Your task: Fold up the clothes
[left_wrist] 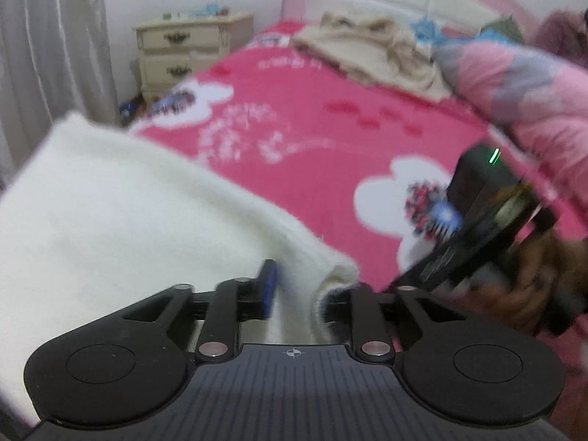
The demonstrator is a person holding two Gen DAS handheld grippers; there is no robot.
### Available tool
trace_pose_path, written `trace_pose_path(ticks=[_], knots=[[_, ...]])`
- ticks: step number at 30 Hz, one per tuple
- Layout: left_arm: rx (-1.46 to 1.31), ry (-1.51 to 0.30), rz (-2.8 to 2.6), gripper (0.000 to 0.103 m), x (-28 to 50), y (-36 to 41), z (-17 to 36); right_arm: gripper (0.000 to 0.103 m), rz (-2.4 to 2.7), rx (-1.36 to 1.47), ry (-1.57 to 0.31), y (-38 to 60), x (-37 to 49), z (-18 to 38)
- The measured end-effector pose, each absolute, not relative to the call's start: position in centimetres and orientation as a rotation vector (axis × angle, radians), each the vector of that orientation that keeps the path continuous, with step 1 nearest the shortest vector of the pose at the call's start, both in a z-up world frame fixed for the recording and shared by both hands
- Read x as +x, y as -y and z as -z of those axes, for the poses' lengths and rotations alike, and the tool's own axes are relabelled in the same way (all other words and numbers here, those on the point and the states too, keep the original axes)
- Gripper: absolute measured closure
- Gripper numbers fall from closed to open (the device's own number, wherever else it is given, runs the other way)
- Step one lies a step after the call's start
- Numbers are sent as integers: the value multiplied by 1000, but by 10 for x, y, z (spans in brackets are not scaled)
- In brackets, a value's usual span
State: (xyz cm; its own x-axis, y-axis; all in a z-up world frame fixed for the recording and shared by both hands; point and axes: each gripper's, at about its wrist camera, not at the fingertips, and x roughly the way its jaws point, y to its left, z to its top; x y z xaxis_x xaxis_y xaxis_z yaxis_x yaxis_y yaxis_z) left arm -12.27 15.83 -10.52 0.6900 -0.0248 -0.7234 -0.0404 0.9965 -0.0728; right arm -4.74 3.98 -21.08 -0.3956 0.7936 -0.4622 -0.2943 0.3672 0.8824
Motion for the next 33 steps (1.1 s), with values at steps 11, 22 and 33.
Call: trace_pose_path(ticks=[11, 22, 33], knots=[[-71, -820, 172, 33, -126, -121, 113, 74, -1146, 566, -1470, -5, -19, 197], [-197, -888, -58, 33, -227, -167, 78, 74, -1324, 222, -1329, -50, -58, 161], [-259, -925, -207, 38, -244, -174, 97, 51, -1317, 304, -1351, -33, -51, 151]])
